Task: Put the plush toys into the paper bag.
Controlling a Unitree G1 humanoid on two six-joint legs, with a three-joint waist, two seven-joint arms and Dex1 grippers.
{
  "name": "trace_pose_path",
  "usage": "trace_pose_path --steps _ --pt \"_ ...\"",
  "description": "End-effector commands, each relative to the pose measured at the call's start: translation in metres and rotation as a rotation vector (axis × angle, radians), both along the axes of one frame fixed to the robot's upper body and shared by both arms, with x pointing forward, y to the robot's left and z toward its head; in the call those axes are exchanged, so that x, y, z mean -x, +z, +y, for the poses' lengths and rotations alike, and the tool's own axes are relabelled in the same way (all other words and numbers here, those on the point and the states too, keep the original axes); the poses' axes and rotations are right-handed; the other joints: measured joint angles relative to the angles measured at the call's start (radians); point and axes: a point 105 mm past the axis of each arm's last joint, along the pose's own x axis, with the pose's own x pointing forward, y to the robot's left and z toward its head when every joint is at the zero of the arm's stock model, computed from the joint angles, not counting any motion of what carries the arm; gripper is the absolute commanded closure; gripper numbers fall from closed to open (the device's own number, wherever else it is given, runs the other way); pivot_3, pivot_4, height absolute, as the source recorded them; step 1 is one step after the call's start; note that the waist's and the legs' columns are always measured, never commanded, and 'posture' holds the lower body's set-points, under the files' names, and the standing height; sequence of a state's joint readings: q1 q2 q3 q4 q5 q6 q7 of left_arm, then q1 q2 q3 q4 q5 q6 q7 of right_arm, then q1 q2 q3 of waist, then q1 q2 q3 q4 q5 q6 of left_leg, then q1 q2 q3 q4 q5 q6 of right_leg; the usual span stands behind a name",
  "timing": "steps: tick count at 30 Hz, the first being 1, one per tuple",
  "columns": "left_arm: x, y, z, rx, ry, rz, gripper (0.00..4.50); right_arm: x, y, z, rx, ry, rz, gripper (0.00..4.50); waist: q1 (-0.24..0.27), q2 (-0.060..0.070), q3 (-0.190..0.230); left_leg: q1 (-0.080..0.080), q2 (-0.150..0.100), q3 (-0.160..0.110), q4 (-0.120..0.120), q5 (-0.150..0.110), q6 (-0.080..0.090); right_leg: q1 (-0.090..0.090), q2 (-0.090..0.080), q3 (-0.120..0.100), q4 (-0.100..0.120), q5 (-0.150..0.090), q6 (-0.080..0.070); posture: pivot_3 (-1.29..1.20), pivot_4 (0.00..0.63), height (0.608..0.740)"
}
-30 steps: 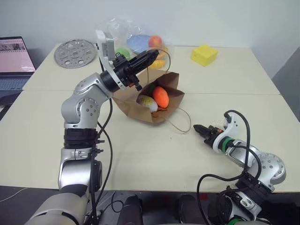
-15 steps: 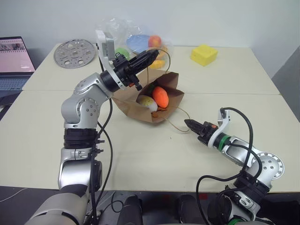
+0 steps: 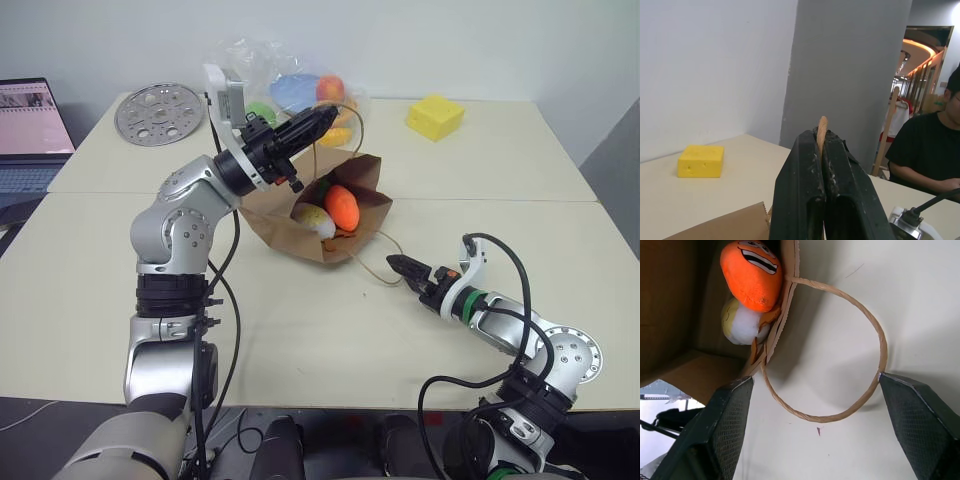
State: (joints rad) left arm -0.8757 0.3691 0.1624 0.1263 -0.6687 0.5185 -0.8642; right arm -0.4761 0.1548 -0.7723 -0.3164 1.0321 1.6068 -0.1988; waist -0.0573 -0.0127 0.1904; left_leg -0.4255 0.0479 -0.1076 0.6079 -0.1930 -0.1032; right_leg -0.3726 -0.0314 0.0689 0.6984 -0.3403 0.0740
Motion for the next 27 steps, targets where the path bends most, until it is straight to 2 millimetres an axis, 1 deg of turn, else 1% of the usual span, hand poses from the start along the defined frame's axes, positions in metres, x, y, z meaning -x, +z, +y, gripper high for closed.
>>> trace_pose_path --steps 1,10,15,21,27 --pt "0.007 0.011 -0.001 -0.012 -0.006 -0.058 4.5 0.009 -0.006 0.019 -0.089 0.037 0.026 0.35 0.0 0.0 0.0 0.0 0.0 0.0 0.0 0.0 0.0 0.0 0.0 0.0 0.0 0.0 0.0 0.0 0.15 0.74" --pt "0.007 0.01 -0.002 -0.009 -0.007 -0.056 4.5 0.011 -0.005 0.021 -0.109 0.036 0.026 0.35 0.0 0.0 0.0 0.0 0.0 0.0 0.0 0.0 0.0 0.0 0.0 0.0 0.0 0.0 0.0 0.0 0.15 0.74" --pt "0.007 0.011 -0.004 -0.009 -0.013 -0.057 4.5 0.002 -0.01 0.03 -0.116 0.036 0.059 0.35 0.0 0.0 0.0 0.0 0.0 0.0 0.0 0.0 0.0 0.0 0.0 0.0 0.0 0.0 0.0 0.0 0.15 0.74" --pt "0.007 0.012 -0.002 -0.012 -0.008 -0.059 4.5 -0.006 -0.006 0.034 -0.138 0.033 0.051 0.35 -0.002 0.0 0.0 0.0 0.0 0.0 0.0 0.0 0.0 0.0 0.0 0.0 0.0 0.0 0.0 0.0 0.15 0.74" --pt "0.008 0.012 -0.001 -0.011 -0.001 -0.059 4.5 -0.001 -0.011 0.03 -0.102 0.053 0.058 0.35 -0.003 0.0 0.0 0.0 0.0 0.0 0.0 0.0 0.0 0.0 0.0 0.0 0.0 0.0 0.0 0.0 0.15 0.74"
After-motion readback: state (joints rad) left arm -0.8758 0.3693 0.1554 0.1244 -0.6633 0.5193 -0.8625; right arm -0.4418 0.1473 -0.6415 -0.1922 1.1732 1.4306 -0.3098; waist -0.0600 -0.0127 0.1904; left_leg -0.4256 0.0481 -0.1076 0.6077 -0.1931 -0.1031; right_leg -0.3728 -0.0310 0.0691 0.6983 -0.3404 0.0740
